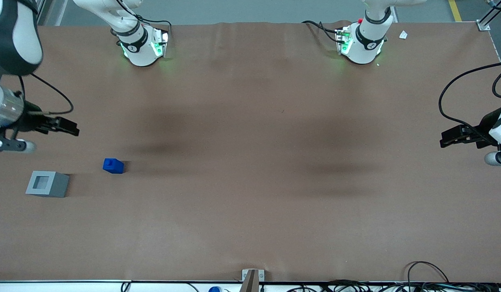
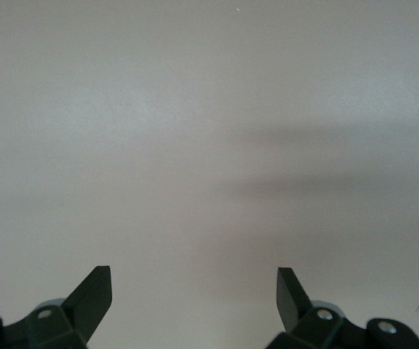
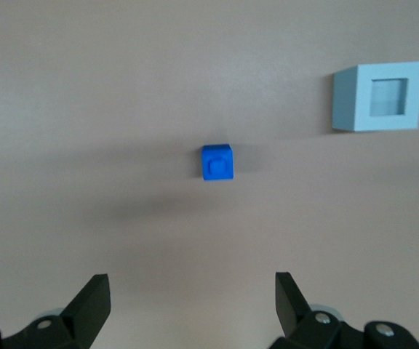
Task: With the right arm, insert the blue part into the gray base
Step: 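Move the open right gripper down over the blue block, then lower the right gripper around the blue block and close on it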
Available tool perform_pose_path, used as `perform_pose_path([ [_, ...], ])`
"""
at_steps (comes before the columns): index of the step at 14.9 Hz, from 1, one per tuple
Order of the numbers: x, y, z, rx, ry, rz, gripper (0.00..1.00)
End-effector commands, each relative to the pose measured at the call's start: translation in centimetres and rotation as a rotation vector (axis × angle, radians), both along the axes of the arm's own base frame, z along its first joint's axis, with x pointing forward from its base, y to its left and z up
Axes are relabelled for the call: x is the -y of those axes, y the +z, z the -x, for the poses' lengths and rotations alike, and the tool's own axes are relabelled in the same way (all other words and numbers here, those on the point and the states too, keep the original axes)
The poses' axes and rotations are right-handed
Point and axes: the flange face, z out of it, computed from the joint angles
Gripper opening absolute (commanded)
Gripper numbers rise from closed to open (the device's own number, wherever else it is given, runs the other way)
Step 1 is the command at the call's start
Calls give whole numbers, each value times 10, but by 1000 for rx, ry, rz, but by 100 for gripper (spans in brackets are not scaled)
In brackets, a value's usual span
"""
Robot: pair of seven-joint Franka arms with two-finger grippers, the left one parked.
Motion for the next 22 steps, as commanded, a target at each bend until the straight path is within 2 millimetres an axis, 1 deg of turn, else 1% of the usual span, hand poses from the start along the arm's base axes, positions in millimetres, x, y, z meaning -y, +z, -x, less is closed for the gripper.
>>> perform_pose_path([
  [1, 4, -36, -16, -12, 10, 5, 100],
  [3, 5, -69, -27, -32, 7, 7, 100],
  [5, 5, -95, -33, -38, 5, 8, 97],
  [6, 4, -106, -32, -23, 7, 9, 95],
  [7, 3, -121, -28, -11, 8, 10, 95],
  [10, 6, -151, -23, 34, 6, 13, 92],
  [11, 5, -167, -24, 47, 7, 15, 90],
  [13, 5, -192, -23, 58, 7, 17, 86],
  [16, 5, -206, -20, 43, 10, 18, 80],
  [18, 6, -213, -20, 32, 11, 19, 80],
  [21, 7, -219, -21, 35, 19, 23, 80],
  [22, 7, -225, -21, 30, 22, 23, 80],
])
